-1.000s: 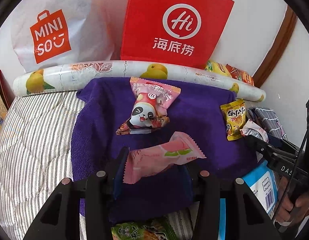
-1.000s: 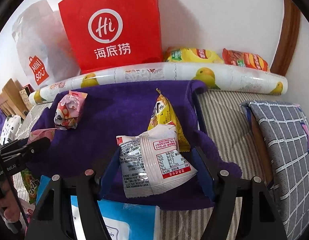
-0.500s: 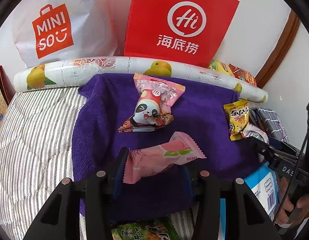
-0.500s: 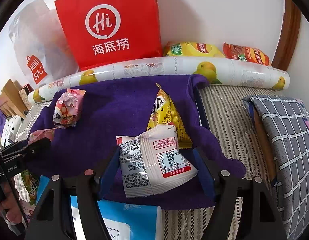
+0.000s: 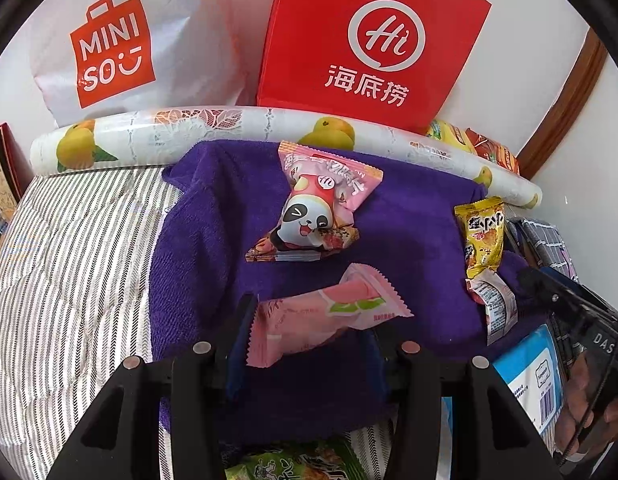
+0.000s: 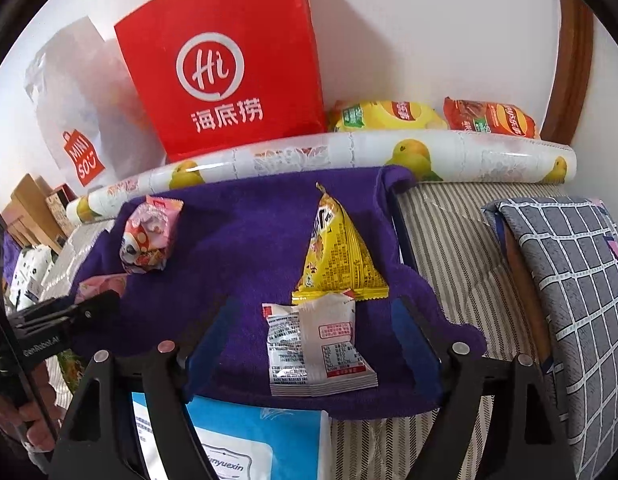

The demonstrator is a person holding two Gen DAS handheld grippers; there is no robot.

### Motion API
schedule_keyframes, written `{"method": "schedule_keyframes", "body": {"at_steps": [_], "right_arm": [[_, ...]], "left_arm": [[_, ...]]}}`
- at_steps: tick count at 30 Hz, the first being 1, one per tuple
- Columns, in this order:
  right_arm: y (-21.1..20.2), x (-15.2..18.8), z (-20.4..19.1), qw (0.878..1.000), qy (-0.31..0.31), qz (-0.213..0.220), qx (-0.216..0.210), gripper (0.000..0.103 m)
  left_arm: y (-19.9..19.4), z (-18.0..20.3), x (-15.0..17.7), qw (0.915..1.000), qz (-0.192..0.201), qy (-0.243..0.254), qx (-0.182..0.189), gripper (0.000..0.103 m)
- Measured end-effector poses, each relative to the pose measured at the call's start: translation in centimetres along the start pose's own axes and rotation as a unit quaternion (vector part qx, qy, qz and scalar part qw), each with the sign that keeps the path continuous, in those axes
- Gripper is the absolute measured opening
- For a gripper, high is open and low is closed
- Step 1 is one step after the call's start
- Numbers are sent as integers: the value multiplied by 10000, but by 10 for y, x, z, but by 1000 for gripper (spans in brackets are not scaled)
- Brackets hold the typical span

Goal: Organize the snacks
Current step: 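Open the right gripper to drop the sachet while the left drops the wafer bag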

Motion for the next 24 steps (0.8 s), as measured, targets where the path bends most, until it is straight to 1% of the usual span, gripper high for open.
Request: {"method": "schedule_keyframes", "body": {"at_steps": [6,9,10,11,13,16,17,19,22,24], "right_arm": [[-4,-2,-1,9998,120,73,-137,80],[-3,-2,0,9996,201,52,-174,80],[-3,-3,1,9995,233,72,-192,80],[-3,-3,1,9995,248,83,-201,80],[-2,-3,1,9995,252,84,-145,81],[0,-1,-2,9999,126,78,-28,81],[-1,-1,-2,9999,92,92,-16,81],[-3,0,-4,9999,25,145,-15,81],[-6,-1,-5,9998,-24,213,-23,81],[-8,-2,-4,9996,-17,264,-35,81]], "left_arm": [[0,-3,-1,10000,-18,-87,-8,50],[-2,-1,-3,10000,-6,-57,-9,56],[-3,-1,-3,10000,12,-57,-7,60],[-4,0,-4,10000,45,-61,28,64],[-7,1,-5,9999,99,-60,117,67],[-13,2,-7,9995,219,-105,201,68],[-15,1,-8,9993,266,-123,241,70],[-21,2,-10,9985,385,-153,355,74],[-27,1,-12,9976,523,-203,414,75],[-32,3,-14,9967,606,-220,489,79]]}}
Point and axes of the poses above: each gripper's, at about its wrist camera, not at the fingertips, and y roughly the way its jaws point, z to its right, x to its underside, the point moved 5 cm from there along y, roughly the way its jaws point, and after that the axes turned 11 degrees about y, right-handed, at the moved point
